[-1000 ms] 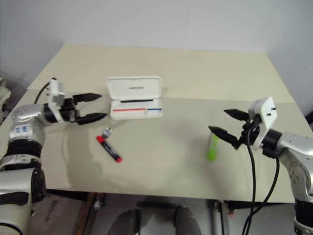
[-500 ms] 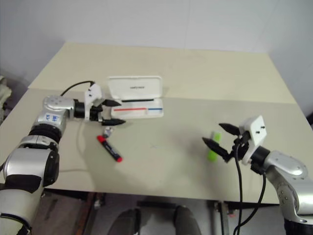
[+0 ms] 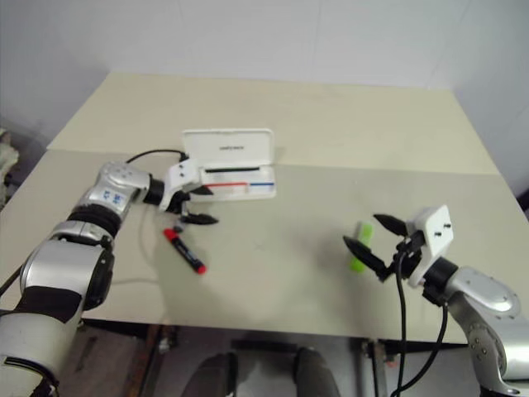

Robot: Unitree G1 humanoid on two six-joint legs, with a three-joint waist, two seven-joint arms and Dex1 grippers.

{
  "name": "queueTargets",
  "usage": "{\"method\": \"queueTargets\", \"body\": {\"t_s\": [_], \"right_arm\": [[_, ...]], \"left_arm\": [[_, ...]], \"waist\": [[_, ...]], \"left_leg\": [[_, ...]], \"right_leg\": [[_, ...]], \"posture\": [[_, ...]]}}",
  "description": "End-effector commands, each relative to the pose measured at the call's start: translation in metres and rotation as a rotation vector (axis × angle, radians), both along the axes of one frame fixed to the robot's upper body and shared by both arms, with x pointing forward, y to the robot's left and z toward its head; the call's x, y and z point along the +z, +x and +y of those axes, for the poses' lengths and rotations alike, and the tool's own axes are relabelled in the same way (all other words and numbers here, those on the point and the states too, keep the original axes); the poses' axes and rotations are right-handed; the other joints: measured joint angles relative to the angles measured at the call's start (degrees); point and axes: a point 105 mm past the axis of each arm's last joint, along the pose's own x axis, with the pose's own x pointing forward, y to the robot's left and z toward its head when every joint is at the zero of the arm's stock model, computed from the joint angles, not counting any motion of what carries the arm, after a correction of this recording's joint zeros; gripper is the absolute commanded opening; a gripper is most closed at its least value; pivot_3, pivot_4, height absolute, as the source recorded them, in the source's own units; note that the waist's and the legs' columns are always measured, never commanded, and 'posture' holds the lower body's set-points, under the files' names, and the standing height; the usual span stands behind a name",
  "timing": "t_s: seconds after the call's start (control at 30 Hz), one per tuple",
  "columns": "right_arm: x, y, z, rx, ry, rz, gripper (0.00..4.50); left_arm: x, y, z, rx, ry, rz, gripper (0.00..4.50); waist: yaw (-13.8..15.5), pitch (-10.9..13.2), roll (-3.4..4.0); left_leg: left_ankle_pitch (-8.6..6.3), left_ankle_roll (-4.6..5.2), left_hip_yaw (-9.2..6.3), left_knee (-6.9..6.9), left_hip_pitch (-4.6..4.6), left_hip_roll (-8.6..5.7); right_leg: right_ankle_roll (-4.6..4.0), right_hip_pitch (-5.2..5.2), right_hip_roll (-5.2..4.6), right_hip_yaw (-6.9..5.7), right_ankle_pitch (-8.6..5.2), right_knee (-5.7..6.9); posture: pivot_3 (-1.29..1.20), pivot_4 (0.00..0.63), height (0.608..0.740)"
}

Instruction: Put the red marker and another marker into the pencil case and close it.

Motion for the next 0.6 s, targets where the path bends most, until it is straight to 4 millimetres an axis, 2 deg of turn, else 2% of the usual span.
{"method": "queueTargets", "body": {"t_s": [0.03,0.6], "right_arm": [[0.014,-0.004,0.002,0.001,0.004,-0.072,4.5],[0.017,0.002,0.0,0.011,-0.011,-0.086,4.5]], "left_arm": [[0.001,0.005,0.002,0.033,0.045,-0.017,4.45],[0.006,0.015,-0.002,0.127,-0.023,-0.054,4.45]], "waist": [[0.0,0.0,0.0],[0.28,0.0,0.0]], "left_leg": [[0.0,0.0,0.0,0.0,0.01,0.0],[0.09,-0.02,-0.01,0.16,0.1,0.0]], "right_leg": [[0.0,0.02,0.0,0.0,0.0,0.0],[0.01,0.15,0.0,0.0,0.04,0.04]], "posture": [[0.0,0.15,0.74],[0.0,0.15,0.74]]}}
